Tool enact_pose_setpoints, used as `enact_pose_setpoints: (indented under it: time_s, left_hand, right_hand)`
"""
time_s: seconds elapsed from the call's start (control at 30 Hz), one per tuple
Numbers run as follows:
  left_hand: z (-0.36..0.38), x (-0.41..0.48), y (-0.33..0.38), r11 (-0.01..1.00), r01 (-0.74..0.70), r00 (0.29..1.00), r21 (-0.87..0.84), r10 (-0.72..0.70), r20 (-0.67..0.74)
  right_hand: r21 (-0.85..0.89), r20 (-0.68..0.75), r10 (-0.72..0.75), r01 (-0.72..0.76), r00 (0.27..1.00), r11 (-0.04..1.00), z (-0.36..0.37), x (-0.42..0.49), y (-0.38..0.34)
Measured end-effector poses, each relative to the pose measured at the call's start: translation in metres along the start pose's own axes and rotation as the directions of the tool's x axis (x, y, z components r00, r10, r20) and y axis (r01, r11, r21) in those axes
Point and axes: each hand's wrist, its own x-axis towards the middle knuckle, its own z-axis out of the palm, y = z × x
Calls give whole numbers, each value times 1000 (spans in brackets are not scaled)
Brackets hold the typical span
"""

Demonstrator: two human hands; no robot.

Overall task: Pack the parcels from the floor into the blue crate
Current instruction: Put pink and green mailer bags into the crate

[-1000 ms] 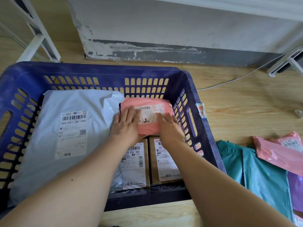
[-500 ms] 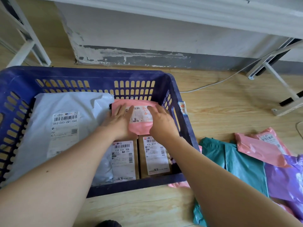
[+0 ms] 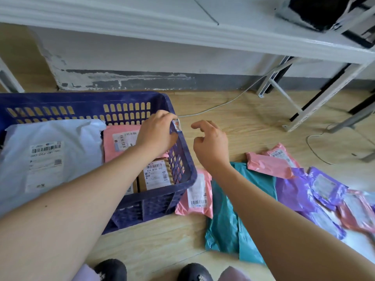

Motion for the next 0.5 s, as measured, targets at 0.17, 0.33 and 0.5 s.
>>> enact_pose_setpoints:
  time_s: [0.17, 0.33, 0.5]
  left_hand:
    - [9, -5, 47, 994, -105, 993, 6, 105, 60]
    - [33, -4, 88, 983, -184, 974, -6, 183, 135]
    - [76, -9, 120, 975, -221, 953, -18, 220, 210]
  right_hand:
    - [-5, -48, 181, -182, 982, 983, -37, -9, 44]
    - [54, -105, 340, -336, 935, 940, -67, -18, 87]
    - [95, -85, 475, -467, 876, 879, -69, -28, 133]
